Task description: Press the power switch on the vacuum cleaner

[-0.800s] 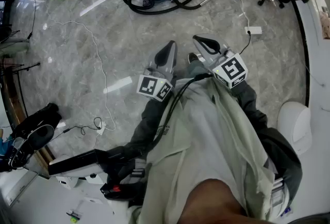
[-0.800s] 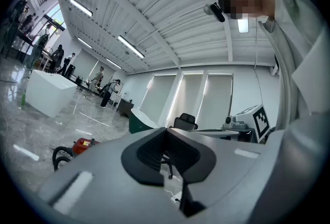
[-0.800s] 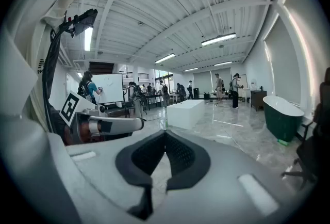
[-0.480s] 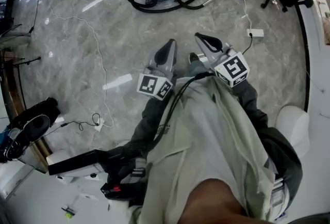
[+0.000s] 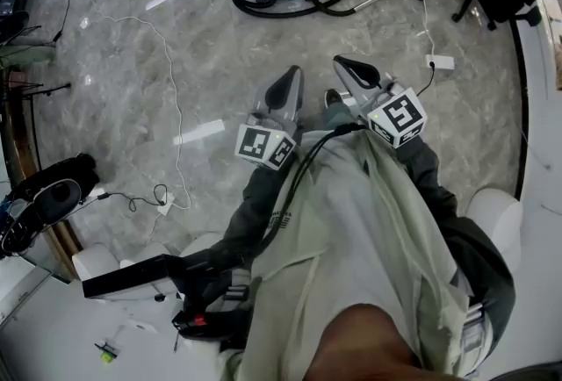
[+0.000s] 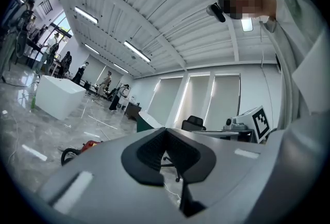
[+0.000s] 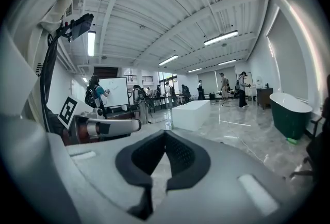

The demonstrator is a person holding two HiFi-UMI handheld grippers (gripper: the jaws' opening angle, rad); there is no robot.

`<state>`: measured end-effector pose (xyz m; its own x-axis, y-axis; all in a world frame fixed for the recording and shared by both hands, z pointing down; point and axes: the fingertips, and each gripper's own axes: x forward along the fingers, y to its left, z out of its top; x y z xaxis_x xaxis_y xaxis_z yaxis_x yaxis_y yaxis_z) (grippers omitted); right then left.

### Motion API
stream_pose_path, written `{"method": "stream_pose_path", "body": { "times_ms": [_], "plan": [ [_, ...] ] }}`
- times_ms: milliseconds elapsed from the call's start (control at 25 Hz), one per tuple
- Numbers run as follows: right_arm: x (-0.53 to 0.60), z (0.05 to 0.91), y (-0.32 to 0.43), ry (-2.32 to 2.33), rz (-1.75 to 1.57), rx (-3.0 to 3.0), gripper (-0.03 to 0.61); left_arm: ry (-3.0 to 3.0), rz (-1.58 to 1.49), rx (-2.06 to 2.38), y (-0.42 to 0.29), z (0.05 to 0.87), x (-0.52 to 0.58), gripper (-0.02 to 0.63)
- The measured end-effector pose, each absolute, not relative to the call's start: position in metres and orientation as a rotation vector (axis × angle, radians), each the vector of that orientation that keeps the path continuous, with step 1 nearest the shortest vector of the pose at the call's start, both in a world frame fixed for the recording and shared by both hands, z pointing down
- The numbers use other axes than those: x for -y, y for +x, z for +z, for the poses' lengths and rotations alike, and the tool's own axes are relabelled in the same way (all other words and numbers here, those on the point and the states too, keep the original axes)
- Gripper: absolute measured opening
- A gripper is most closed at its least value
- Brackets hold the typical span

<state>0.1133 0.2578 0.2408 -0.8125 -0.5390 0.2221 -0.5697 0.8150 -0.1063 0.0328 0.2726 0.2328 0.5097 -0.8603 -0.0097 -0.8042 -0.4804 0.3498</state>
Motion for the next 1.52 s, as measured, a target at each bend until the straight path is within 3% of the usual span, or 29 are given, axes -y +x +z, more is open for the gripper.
{"method": "stream_pose_path", "body": {
  "times_ms": [1520],
  "plan": [
    [-0.274, 0.252, 0.023, 1.025, 0.225, 2.675, 0.002, 2.439, -0.320, 1.374, -0.085, 0.238, -0.298, 0.006]
  ]
}}
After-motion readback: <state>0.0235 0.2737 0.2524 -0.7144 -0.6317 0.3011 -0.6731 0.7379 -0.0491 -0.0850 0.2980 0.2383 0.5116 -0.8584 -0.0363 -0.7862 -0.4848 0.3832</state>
